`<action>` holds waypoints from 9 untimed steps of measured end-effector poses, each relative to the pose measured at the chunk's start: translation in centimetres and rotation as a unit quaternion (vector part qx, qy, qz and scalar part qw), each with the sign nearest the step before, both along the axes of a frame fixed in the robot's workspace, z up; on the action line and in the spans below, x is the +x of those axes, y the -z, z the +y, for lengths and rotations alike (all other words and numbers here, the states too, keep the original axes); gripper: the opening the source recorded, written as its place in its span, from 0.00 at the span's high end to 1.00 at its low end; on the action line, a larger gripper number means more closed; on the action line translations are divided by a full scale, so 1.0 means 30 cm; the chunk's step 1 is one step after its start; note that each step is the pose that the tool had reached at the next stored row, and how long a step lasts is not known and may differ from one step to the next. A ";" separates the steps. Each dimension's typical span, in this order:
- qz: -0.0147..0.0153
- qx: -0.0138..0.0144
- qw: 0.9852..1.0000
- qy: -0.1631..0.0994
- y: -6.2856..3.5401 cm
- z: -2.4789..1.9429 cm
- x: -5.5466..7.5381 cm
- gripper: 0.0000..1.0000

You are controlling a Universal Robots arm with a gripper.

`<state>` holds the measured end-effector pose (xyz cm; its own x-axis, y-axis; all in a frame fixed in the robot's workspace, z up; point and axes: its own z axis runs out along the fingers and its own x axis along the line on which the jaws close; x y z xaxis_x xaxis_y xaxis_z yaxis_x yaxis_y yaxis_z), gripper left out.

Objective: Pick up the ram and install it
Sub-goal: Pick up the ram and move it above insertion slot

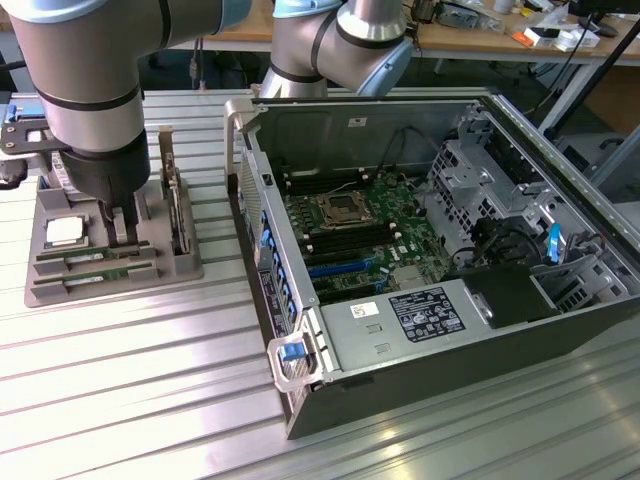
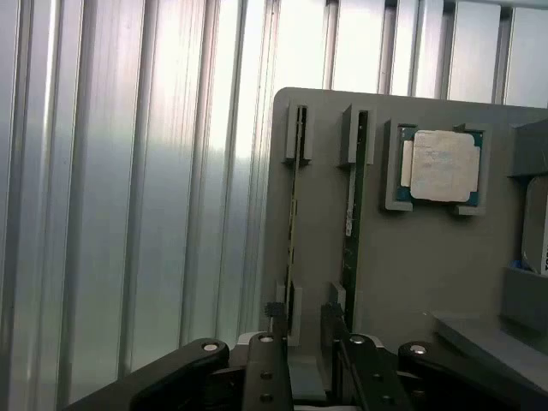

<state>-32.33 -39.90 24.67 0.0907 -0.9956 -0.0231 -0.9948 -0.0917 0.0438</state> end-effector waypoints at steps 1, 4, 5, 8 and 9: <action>0.000 0.000 1.000 0.002 0.004 0.000 -0.003 0.70; 0.000 0.000 0.999 0.034 0.015 0.000 -0.004 0.70; 0.000 0.000 0.999 0.034 0.015 0.000 -0.004 0.70; 0.000 0.000 0.999 0.034 0.016 0.000 -0.008 0.70; 0.000 0.000 0.999 0.034 0.017 0.000 -0.033 0.70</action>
